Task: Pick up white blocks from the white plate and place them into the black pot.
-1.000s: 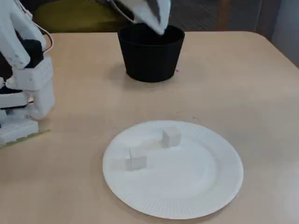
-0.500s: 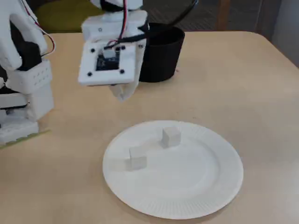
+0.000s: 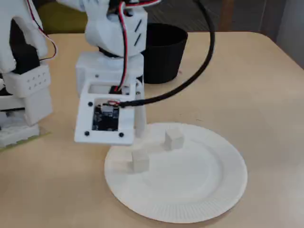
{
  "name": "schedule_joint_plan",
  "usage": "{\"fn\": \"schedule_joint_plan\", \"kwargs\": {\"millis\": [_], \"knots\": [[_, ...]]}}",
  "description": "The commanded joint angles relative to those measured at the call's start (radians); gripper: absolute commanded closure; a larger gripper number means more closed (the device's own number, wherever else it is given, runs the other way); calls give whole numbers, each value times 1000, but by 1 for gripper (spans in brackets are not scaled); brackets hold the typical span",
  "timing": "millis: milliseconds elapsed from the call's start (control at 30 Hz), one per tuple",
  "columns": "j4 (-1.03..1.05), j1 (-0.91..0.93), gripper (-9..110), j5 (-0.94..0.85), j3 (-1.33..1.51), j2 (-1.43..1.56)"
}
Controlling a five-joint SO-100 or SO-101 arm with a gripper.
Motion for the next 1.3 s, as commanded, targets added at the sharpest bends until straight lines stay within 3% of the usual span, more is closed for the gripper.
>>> {"fn": "schedule_joint_plan", "kwargs": {"millis": [0,933,1067,1200,1267], "knots": [[-21,0,66,-15,-3,-15],[-218,-58,67,9,-12,-262],[-276,-66,78,35,-8,-279],[-333,-64,101,95,-12,-287],[-337,-66,104,112,-15,-290]]}}
